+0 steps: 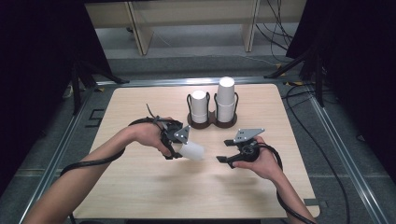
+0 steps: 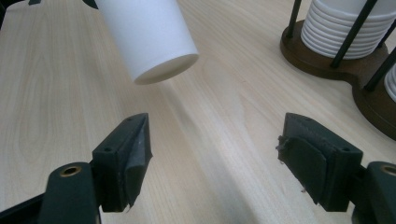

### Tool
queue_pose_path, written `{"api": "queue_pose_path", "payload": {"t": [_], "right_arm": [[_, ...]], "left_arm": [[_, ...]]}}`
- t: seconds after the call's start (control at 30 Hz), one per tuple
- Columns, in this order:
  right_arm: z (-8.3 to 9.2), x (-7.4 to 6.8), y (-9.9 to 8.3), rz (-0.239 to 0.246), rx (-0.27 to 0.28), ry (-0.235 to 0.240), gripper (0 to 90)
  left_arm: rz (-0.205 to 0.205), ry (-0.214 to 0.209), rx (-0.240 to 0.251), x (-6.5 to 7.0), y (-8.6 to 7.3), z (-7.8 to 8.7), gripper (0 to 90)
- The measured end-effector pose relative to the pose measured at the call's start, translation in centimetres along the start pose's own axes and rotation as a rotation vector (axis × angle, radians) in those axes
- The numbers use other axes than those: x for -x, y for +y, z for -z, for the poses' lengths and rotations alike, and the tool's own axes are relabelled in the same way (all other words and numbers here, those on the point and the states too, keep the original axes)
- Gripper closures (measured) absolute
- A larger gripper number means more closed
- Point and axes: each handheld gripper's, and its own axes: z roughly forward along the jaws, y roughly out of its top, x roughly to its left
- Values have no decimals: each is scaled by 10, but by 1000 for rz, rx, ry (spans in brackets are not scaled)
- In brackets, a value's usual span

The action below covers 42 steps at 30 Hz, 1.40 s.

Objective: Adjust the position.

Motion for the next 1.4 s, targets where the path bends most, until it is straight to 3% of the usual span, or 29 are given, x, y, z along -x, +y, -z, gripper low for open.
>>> {"api": "queue_pose_path", "payload": {"t": [0.07, 0.17, 0.2, 0.23, 0.3, 0.37, 0.4, 0.43, 0.63, 0.9, 1.0, 1.17, 1.4], "right_arm": [[0, -3, 1, -21, -6, 7, 252], [-2, -2, 4, 12, -11, 5, 252], [-2, -5, 4, -20, -20, 6, 253], [-4, -3, 5, 23, -11, -1, 252], [-4, -5, 6, 3, -22, 6, 252], [-6, -5, 8, 40, -20, 4, 252], [-6, -8, 9, 14, -32, 7, 252], [-7, -6, 10, 52, -25, 2, 252], [-10, -9, 17, 82, -34, 10, 252], [-15, -13, 23, 86, -40, 19, 252], [-18, -14, 25, 118, -34, 18, 250], [-24, -18, 27, 103, -41, 39, 249], [-32, -22, 34, 138, -39, 44, 248]], "left_arm": [[-4, -1, -17, -1, 0, 0, 328], [0, -7, -40, 0, 2, 0, 329], [-7, -7, -45, 0, 3, 1, 329], [-3, -10, -46, 0, 4, 1, 328], [-9, -16, -61, 0, 6, 2, 328], [-13, -19, -80, 0, 8, 2, 328], [-13, -20, -84, 0, 8, 2, 329], [-16, -16, -90, -1, 9, 2, 329], [-29, -27, -120, -1, 15, 3, 328], [-38, -33, -156, -2, 18, 4, 329], [-37, -37, -155, -1, 19, 4, 329], [-55, -42, -164, 2, 20, 4, 330], [-53, -57, -215, 1, 21, 5, 330]]}}
